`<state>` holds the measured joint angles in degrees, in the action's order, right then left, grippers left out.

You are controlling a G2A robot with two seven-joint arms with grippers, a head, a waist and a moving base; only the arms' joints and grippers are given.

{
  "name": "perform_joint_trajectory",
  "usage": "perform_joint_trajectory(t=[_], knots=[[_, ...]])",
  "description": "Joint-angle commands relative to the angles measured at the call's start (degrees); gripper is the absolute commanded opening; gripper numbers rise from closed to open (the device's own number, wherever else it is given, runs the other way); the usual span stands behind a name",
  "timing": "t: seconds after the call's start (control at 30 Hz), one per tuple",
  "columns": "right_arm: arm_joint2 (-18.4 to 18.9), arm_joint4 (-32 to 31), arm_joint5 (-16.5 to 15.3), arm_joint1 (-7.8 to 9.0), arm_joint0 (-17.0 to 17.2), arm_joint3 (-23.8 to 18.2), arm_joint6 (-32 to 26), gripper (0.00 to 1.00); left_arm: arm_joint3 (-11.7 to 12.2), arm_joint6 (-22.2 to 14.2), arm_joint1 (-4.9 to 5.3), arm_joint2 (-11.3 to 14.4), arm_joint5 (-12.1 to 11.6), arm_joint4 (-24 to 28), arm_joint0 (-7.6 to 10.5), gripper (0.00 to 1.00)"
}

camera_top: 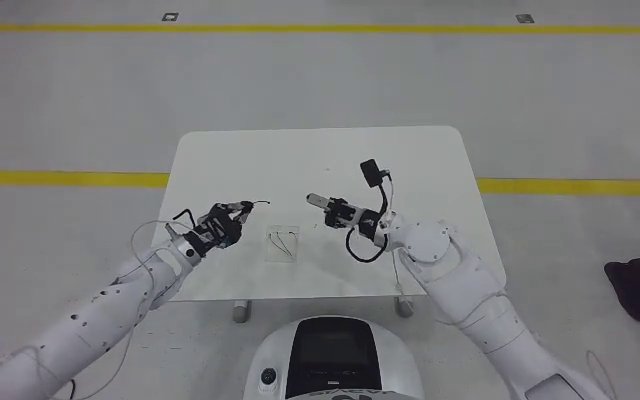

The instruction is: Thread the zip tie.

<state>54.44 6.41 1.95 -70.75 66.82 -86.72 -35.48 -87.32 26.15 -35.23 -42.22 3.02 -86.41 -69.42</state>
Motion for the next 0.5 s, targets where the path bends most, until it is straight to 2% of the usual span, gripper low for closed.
perform_joint_trajectory(t=[0.0,0.13,0.17,0.2,0.47], knots=[[-1.72,4.15,-0.32,-0.72,-2.87,2.76,-4.73,1.00,1.19,1.90,-0.51,0.52,1.56,-1.84,-0.02,0.00],[-4.49,12.50,-1.92,-2.47,-8.13,9.46,-10.67,1.00,4.66,7.83,-1.28,0.73,4.08,-3.30,-0.14,0.00],[-5.00,13.05,-1.95,-2.74,-8.94,10.65,-11.15,1.00,5.64,7.94,-1.45,0.81,4.22,-3.36,-0.19,0.00],[-5.00,13.05,-1.95,-2.74,-8.94,10.65,-11.15,1.00,6.25,6.36,-1.59,0.87,4.19,-3.54,-0.09,0.00],[-5.00,13.05,-1.95,-2.74,-8.94,10.65,-11.15,1.00,6.12,5.61,-1.80,0.89,4.71,-3.54,0.24,0.00]])
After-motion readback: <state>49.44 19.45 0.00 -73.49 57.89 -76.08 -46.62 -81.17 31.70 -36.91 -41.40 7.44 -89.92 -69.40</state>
